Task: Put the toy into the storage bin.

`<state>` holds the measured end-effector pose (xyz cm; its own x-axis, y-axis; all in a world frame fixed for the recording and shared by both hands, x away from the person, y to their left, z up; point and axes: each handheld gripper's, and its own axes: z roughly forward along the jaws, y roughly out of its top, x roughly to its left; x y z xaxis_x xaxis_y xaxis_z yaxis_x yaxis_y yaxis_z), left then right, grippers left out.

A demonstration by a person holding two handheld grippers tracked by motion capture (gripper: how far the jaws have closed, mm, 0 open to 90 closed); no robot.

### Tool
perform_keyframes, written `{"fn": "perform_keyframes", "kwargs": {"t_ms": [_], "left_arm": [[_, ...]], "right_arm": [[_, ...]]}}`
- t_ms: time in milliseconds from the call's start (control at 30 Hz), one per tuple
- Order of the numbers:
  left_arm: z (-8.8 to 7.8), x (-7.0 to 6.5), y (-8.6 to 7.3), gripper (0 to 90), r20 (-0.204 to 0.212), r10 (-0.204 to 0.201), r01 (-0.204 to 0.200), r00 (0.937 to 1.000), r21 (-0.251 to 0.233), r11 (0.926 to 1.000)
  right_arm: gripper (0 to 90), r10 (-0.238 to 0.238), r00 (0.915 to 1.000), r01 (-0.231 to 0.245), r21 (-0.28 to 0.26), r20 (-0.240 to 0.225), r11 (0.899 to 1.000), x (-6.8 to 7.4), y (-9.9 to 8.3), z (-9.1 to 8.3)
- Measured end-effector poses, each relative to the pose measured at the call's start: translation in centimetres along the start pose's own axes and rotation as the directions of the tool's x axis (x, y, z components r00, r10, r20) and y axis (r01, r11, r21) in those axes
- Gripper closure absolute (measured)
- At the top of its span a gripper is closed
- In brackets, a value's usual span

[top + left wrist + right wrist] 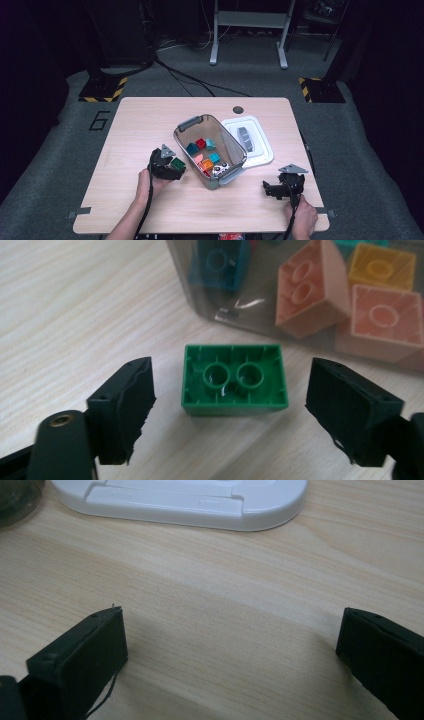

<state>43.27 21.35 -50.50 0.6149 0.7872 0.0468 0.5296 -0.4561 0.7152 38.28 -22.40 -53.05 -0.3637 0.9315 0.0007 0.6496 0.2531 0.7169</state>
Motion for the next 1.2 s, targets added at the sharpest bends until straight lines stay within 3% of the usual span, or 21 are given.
{"fn": "perform_keyframes", "kwargs": {"t_ms": [167,433,500,700,967,1200], "left_arm": [[0.4,-0.1,0.0,30.7,0.013,0.024,-0.025,0.9996,0.019,0.9995],[0.5,0.1,-0.2,42.6,0.020,0.007,-0.008,0.9998,0.015,0.9999],[0.4,0.2,-0.2,42.8,0.024,0.025,-0.026,0.9994,0.024,0.9994],[0.2,0.1,-0.4,43.0,0.031,0.004,-0.004,0.9995,0.008,1.0000],[-1.6,1.0,-0.1,43.0,0.027,0.009,-0.009,0.9996,0.003,1.0000],[-2.9,1.8,0.0,43.1,0.018,-0.017,0.017,0.9997,-0.003,0.9999]], "right_arm": [[0.0,0.000,1.0000,0.000,0.000,0.000,1.000,0.0,0.0,0.0],[0.0,0.000,1.0000,0.000,0.000,0.000,1.000,0.0,0.0,0.0],[0.0,0.000,1.0000,0.000,0.000,0.000,1.000,0.0,0.0,0.0],[0.0,0.001,1.0000,-0.001,0.000,0.000,1.000,0.0,0.0,0.0],[0.0,0.000,1.0000,0.000,0.001,-0.001,1.000,0.0,0.0,0.0],[0.0,0.000,1.0000,0.000,0.000,0.000,1.000,0.0,0.0,0.0]]}}
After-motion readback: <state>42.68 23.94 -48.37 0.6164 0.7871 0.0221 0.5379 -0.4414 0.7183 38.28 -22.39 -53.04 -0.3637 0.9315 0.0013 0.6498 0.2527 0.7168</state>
